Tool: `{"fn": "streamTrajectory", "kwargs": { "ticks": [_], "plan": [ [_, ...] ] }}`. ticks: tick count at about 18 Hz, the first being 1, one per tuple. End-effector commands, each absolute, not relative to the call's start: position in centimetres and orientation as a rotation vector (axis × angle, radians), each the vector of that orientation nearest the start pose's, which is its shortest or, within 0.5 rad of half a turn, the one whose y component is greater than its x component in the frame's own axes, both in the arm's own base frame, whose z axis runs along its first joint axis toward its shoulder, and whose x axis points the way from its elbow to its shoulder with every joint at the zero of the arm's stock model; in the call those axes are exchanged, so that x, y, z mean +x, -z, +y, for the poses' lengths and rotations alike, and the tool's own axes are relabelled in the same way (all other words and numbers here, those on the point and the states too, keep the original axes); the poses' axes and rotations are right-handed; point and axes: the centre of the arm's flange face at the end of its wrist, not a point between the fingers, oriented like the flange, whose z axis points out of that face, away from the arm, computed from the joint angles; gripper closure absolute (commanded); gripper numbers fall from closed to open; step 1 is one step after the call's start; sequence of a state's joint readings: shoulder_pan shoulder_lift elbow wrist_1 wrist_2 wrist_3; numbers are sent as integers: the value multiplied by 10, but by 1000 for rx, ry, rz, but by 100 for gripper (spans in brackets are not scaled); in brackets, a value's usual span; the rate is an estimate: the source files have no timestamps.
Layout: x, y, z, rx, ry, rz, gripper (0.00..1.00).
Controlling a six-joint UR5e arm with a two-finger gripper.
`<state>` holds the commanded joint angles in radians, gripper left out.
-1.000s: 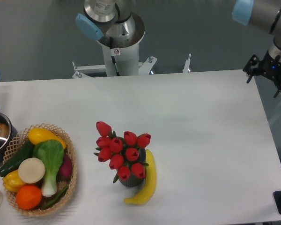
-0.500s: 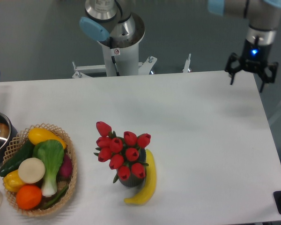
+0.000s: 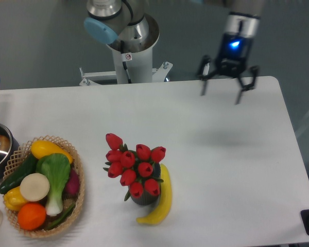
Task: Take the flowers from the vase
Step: 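Move the open gripper over the red tulips and lower onto the stems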
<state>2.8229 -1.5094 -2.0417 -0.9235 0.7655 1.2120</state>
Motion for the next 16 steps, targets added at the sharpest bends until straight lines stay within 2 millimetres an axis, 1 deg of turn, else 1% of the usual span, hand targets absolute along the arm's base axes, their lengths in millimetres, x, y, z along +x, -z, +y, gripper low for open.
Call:
{"fn": "streamTrajectory", "kwargs": {
  "ticks": [1, 3, 5, 7, 8, 10, 13, 14, 16],
  "plan": [
    [-352, -385, 346, -2309, 94, 87, 0],
    [-348, -374, 362, -2314, 142, 113, 0],
    [-342, -356, 382, -2321, 195, 152, 0],
    [-348, -348, 395, -2301, 206, 175, 0],
    [-351, -347, 399, -2291, 208, 179, 0],
    [-356, -343, 403, -2291, 214, 170, 0],
    [-377, -341, 415, -2284, 204, 175, 0],
    [-380, -340, 420, -2284, 216, 162, 0],
    [-384, -345, 433, -2277, 214, 161, 0]
  ]
}}
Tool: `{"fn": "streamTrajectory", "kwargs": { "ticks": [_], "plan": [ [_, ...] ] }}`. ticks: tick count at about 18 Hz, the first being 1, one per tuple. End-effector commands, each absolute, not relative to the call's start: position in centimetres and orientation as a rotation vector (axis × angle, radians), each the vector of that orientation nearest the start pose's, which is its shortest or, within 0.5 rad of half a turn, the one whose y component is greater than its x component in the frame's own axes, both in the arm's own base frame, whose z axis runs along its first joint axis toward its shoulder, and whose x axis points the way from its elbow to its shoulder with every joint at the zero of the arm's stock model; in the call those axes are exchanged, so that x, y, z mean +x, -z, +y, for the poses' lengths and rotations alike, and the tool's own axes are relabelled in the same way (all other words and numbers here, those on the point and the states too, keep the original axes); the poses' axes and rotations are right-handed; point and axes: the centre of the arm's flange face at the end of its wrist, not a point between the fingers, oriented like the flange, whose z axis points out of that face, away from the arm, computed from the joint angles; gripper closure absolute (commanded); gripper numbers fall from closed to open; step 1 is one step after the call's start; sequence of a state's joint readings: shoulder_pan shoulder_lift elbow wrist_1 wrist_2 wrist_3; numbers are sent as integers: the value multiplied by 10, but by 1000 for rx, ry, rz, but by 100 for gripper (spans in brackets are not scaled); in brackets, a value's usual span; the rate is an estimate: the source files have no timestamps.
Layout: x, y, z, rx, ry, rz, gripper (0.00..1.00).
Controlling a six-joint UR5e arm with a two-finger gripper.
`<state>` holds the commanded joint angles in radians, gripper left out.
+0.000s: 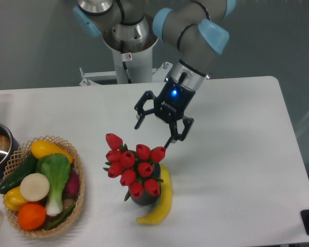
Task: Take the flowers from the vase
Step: 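Move the open gripper over the red tulips and lower onto the stems, then close the gripper around the tulip stems above the vase rim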
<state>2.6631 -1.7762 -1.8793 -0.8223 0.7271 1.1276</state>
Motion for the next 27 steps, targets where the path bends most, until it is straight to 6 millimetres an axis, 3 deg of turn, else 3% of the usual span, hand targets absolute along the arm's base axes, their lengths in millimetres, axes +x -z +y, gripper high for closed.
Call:
{"fn": "streamTrajectory", "kwargs": {
  "ticks": [11, 12, 15, 16, 19, 27],
  "plan": [
    [-379, -337, 473, -2268, 224, 195, 1],
    [-379, -338, 473, -2268, 224, 188, 15],
    [-374, -338, 477, -2277, 230, 190, 88],
    [-373, -338, 478, -2279, 227, 192, 100],
    [-374, -341, 478, -2279, 218, 199, 100],
    [-372, -375, 477, -2251, 179, 192, 100]
  ]
}}
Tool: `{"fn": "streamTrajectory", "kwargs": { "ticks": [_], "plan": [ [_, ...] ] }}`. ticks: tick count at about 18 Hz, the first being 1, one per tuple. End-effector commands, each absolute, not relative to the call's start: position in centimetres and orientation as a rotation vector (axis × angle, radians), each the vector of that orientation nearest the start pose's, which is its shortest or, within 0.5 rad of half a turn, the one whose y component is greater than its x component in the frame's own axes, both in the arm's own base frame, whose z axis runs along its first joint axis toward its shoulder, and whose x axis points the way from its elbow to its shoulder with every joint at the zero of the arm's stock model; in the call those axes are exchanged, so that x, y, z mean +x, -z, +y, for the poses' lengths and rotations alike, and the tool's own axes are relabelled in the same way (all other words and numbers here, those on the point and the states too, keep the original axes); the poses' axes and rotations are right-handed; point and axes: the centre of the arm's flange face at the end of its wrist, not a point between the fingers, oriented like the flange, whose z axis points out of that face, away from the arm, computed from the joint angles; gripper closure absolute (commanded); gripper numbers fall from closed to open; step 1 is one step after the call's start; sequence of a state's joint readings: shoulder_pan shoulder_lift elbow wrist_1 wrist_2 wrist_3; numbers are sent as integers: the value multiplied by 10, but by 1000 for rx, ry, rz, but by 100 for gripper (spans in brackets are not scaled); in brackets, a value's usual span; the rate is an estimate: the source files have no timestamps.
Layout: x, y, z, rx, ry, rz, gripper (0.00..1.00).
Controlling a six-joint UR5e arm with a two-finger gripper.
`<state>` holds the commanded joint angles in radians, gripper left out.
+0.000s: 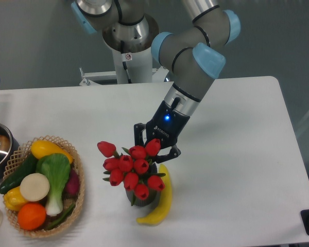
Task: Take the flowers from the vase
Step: 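Close the gripper around the tulip stems above the vase rim, then lift the gripped tulips straight up out of the grey vase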
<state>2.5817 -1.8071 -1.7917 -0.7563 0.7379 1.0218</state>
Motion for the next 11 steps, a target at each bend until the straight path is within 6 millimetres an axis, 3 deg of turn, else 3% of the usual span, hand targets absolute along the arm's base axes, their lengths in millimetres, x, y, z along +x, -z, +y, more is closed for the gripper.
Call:
{"fn": "streamTrajectory", "kwargs": {
  "ticks": [11],
  "plan": [
    [-348, -448, 467, -2139, 186, 133, 100]
  ]
}}
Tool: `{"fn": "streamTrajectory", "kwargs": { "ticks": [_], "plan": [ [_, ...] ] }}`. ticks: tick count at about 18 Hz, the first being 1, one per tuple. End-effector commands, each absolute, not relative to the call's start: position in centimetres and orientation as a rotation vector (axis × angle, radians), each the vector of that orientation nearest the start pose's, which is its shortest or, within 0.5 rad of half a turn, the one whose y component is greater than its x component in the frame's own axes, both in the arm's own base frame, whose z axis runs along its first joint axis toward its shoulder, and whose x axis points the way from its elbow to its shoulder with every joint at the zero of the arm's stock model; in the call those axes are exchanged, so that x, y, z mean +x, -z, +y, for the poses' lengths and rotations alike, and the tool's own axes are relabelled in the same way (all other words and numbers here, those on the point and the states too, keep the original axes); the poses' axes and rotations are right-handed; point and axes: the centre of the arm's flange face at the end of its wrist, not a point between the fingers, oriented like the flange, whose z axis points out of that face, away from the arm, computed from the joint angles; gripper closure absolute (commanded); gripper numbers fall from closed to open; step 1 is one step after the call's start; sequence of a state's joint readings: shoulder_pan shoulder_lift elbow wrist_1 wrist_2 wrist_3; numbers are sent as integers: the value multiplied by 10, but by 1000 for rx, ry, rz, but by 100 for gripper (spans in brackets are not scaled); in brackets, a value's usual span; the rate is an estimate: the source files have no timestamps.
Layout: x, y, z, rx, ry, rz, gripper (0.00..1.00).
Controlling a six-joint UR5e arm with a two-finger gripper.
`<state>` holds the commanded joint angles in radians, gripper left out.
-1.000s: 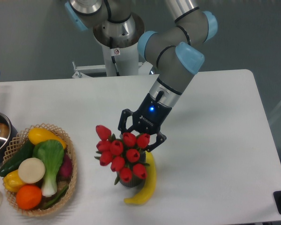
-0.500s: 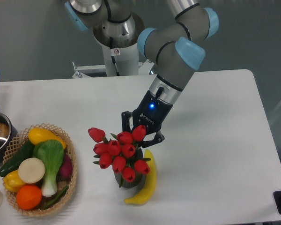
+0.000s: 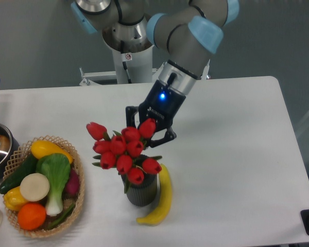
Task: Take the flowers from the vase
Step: 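Lift the gripped tulips straight up out of the grey vase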
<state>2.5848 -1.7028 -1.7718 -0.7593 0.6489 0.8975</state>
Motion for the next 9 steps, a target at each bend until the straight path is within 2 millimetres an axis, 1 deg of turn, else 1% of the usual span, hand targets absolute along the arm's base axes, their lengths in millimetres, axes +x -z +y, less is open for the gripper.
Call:
{"fn": "streamTrajectory", "kwargs": {
  "ticks": [3, 7, 9],
  "plan": [
    [-348, -469, 466, -2113, 174, 123, 100],
    [-354, -486, 464, -2099, 142, 124, 100],
    [-360, -497, 458, -2091, 112, 119, 100]
  ]
}}
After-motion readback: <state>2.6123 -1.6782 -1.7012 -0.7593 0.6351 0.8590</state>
